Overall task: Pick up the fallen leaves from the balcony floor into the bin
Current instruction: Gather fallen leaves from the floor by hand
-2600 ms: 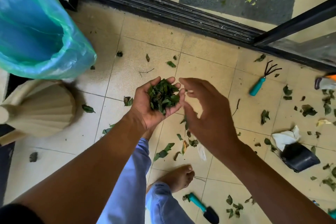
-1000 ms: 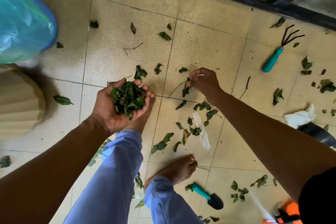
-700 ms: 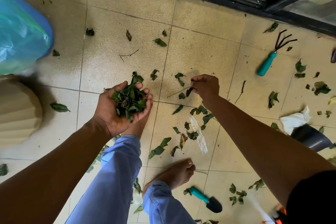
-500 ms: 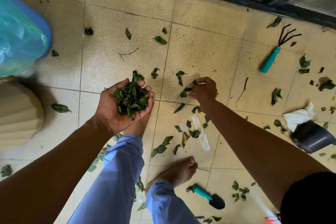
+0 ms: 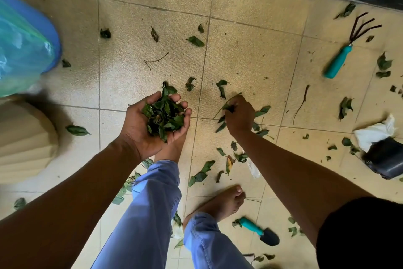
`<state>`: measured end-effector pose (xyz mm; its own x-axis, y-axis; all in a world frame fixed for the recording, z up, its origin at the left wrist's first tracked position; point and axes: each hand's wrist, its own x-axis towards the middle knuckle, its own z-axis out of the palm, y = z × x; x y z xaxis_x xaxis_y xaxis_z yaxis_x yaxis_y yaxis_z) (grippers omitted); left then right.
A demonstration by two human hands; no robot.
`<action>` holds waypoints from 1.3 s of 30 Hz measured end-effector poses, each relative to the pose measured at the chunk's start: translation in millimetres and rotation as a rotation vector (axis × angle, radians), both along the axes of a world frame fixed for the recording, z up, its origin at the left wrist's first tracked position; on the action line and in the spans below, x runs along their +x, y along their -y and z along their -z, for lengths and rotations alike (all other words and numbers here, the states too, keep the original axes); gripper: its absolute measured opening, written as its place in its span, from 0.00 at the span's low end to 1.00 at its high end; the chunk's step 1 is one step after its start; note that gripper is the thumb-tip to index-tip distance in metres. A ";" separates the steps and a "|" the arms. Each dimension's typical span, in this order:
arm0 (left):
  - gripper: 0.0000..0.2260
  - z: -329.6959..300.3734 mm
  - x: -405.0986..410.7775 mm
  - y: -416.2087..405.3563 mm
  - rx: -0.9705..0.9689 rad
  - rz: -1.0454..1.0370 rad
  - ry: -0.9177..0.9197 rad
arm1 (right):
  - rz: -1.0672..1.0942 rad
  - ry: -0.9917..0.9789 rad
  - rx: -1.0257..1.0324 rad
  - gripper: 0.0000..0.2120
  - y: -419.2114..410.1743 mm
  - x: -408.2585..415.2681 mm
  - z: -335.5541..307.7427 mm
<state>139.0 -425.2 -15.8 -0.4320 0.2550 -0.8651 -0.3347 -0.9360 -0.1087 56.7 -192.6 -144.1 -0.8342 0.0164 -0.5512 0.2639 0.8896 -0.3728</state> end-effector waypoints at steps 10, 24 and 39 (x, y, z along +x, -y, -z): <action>0.18 0.2 -5.0 -6.3 0.008 -0.017 0.003 | 0.031 0.062 0.082 0.04 -18.7 -15.4 -7.3; 0.16 1.2 -8.9 -5.6 0.007 0.025 -0.020 | -0.300 -0.001 0.014 0.12 -19.2 53.3 -2.7; 0.17 0.6 1.2 2.9 0.009 -0.051 -0.008 | -0.064 -0.006 -0.056 0.05 -1.8 -18.7 -17.3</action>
<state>140.2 -428.1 -16.4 -0.4518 0.2404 -0.8591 -0.2878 -0.9508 -0.1148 38.0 -190.7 -126.8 -0.8356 -0.0676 -0.5451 0.2050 0.8824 -0.4235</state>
